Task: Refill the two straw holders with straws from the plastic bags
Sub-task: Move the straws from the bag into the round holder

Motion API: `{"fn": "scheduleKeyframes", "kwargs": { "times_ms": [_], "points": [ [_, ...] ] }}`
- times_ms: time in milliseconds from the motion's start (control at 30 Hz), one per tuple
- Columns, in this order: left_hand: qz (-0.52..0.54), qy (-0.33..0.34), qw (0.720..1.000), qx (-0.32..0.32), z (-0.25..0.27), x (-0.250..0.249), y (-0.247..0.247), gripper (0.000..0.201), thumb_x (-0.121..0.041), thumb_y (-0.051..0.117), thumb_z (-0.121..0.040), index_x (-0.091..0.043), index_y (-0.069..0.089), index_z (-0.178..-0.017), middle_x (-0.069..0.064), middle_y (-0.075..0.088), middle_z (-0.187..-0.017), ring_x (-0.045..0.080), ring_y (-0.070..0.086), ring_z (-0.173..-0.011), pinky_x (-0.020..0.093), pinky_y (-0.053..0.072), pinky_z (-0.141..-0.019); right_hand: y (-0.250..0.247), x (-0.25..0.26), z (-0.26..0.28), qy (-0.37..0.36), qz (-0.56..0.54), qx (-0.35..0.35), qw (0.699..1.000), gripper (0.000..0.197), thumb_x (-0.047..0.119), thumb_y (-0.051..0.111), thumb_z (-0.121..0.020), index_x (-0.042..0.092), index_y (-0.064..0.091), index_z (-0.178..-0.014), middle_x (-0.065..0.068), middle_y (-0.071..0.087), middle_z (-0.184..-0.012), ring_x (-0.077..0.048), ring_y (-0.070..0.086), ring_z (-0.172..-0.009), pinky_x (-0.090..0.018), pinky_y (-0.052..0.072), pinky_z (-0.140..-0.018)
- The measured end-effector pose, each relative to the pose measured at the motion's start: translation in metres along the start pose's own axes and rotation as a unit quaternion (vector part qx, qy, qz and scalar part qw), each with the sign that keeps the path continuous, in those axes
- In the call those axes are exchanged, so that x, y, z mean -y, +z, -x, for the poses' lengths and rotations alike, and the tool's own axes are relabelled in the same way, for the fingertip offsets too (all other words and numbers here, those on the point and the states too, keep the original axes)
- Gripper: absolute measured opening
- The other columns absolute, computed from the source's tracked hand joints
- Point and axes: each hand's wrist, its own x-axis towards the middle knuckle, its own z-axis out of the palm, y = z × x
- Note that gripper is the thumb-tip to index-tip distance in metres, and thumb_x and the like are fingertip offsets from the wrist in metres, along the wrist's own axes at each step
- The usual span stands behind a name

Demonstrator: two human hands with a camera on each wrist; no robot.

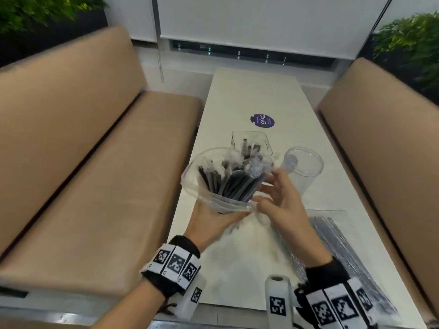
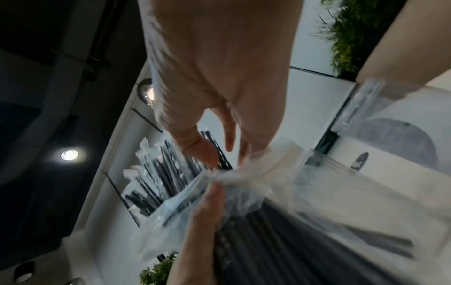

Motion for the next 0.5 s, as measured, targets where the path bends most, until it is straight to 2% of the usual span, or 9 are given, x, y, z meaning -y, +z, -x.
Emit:
{"fn": "scheduleKeyframes", "kwargs": {
  "times_ms": [67,133,200,267,300,367,433,467,500],
  "points": [
    [0.035,-0.033,0.998,0.038,0.001,0.026,0.007,0.06,-0.003,0.085,-0.065,0.0,0.058,-0.118,0.0,0.076,-0.103,0.005,0.071,-0.096,0.017,0.055,-0.079,0.003,-0.015,-0.001,0.047,0.03,0.032,0.998,0.066,0.029,0.07,-0.065,0.023,0.053,-0.129,0.006,0.066,-0.122,-0.01,0.065,-0.108,-0.032,0.058,-0.086],
    [-0.029,-0.068,0.994,0.085,0.009,0.054,0.01,0.055,-0.012,0.081,-0.072,0.003,0.06,-0.12,0.005,0.07,-0.115,-0.007,0.068,-0.093,0.01,0.05,-0.082,-0.001,-0.03,0.0,0.099,0.056,0.074,0.991,0.058,0.033,0.068,-0.061,0.024,0.06,-0.118,0.015,0.069,-0.109,0.004,0.064,-0.099,-0.019,0.055,-0.082],
    [-0.154,-0.081,0.977,0.124,0.02,0.076,0.007,0.029,-0.029,0.071,-0.081,-0.017,0.07,-0.107,-0.013,0.068,-0.106,-0.019,0.063,-0.088,0.007,0.047,-0.086,-0.01,-0.043,0.002,0.131,0.087,0.121,0.98,0.037,0.017,0.068,-0.068,0.023,0.064,-0.104,0.018,0.068,-0.094,0.005,0.063,-0.088,-0.006,0.046,-0.07],
    [-0.231,-0.101,0.961,0.111,0.028,0.082,0.002,0.039,-0.06,0.067,-0.074,-0.032,0.073,-0.1,-0.018,0.071,-0.102,-0.009,0.066,-0.095,0.023,0.05,-0.095,-0.019,-0.055,0.0,0.15,0.099,0.143,0.973,0.031,0.0,0.068,-0.077,0.017,0.067,-0.104,0.014,0.072,-0.095,0.002,0.065,-0.088,-0.012,0.047,-0.073],
    [-0.241,-0.107,0.959,0.099,0.029,0.079,0.0,0.044,-0.063,0.068,-0.069,-0.033,0.074,-0.101,-0.014,0.074,-0.104,-0.002,0.067,-0.099,0.03,0.051,-0.097,-0.023,-0.058,-0.002,0.147,0.097,0.148,0.973,0.03,-0.001,0.068,-0.078,0.014,0.069,-0.104,0.01,0.075,-0.098,0.001,0.067,-0.091,-0.019,0.05,-0.078],
    [-0.197,-0.101,0.972,0.071,0.027,0.062,0.001,0.056,-0.046,0.08,-0.063,-0.024,0.07,-0.113,-0.004,0.074,-0.111,0.001,0.067,-0.103,0.03,0.052,-0.097,-0.024,-0.062,-0.007,0.124,0.086,0.159,0.976,0.033,0.006,0.072,-0.077,0.014,0.069,-0.109,0.004,0.075,-0.106,-0.006,0.067,-0.102,-0.03,0.053,-0.091],
    [-0.112,-0.072,0.991,0.023,0.024,0.04,0.007,0.087,-0.02,0.091,-0.056,-0.016,0.051,-0.134,-0.001,0.067,-0.122,0.001,0.064,-0.11,0.02,0.052,-0.093,-0.021,-0.057,-0.009,0.096,0.073,0.162,0.979,0.039,0.016,0.077,-0.079,0.016,0.066,-0.117,0.004,0.073,-0.112,-0.007,0.066,-0.107,-0.027,0.052,-0.094],
    [-0.076,-0.05,0.996,-0.003,0.021,0.032,0.011,0.097,-0.006,0.091,-0.055,-0.021,0.044,-0.138,0.001,0.064,-0.125,0.006,0.063,-0.113,0.021,0.053,-0.092,-0.018,-0.052,-0.01,0.08,0.065,0.16,0.982,0.042,0.022,0.078,-0.08,0.018,0.064,-0.12,0.005,0.072,-0.114,-0.006,0.065,-0.108,-0.023,0.051,-0.093],
    [-0.064,-0.029,0.997,-0.024,0.017,0.028,0.014,0.096,0.004,0.089,-0.055,-0.028,0.046,-0.135,0.003,0.064,-0.124,0.012,0.064,-0.114,0.025,0.054,-0.092,-0.015,-0.048,-0.01,0.071,0.056,0.153,0.984,0.045,0.028,0.077,-0.082,0.02,0.062,-0.123,0.007,0.071,-0.116,-0.003,0.064,-0.109,-0.019,0.051,-0.093]
  ]
}}
